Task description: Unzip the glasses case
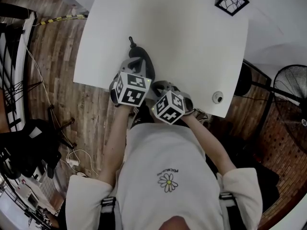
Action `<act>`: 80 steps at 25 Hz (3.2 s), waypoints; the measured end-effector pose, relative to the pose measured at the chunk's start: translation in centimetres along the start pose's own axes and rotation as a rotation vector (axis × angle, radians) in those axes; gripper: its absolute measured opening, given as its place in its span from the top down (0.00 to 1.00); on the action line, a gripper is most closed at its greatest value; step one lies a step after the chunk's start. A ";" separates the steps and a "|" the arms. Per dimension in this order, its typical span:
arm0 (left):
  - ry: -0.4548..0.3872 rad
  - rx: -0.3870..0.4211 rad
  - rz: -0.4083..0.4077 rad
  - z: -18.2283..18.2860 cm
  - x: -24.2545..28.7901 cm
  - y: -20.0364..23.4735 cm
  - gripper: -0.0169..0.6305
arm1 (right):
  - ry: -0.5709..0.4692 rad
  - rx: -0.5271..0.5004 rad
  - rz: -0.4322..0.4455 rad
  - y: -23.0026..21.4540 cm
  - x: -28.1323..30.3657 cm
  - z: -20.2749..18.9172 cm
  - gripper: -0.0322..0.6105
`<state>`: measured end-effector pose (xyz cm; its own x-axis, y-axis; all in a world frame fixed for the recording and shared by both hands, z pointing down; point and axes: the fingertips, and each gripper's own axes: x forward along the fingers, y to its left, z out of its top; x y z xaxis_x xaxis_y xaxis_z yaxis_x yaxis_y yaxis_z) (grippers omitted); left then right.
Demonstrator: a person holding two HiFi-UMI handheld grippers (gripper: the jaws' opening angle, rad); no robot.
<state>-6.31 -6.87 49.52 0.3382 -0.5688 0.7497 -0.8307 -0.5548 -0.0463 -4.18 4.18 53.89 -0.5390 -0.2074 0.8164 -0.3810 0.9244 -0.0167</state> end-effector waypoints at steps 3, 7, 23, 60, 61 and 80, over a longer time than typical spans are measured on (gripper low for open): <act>0.005 0.027 0.011 -0.4 -0.1 0.0 0.96 | 0.015 -0.020 -0.005 0.3 0.6 -0.1 0.94; 0.025 0.074 0.013 -0.4 0.5 -0.4 0.96 | 0.030 -0.023 -0.064 -1.1 0.2 -1.2 0.94; 0.021 0.036 -0.022 0.3 0.6 -0.9 0.96 | 0.054 -0.302 -0.105 -10.3 1.2 1.8 0.94; 0.007 0.209 -0.078 3.2 3.2 -5.3 0.96 | 0.119 -0.017 -0.266 -11.0 -3.3 -5.1 0.94; 0.009 0.208 -0.079 3.1 3.2 -5.3 0.96 | 0.128 -0.035 -0.268 -11.4 -3.4 -5.3 0.94; 0.041 0.169 -0.138 3.3 3.3 -4.8 0.96 | 0.222 -0.611 -0.055 -16.6 -1.5 -1.9 0.94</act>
<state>0.24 -8.05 50.01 0.4225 -0.4576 0.7824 -0.6910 -0.7212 -0.0488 4.34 -10.22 54.06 -0.3379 -0.2494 0.9075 0.1274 0.9433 0.3067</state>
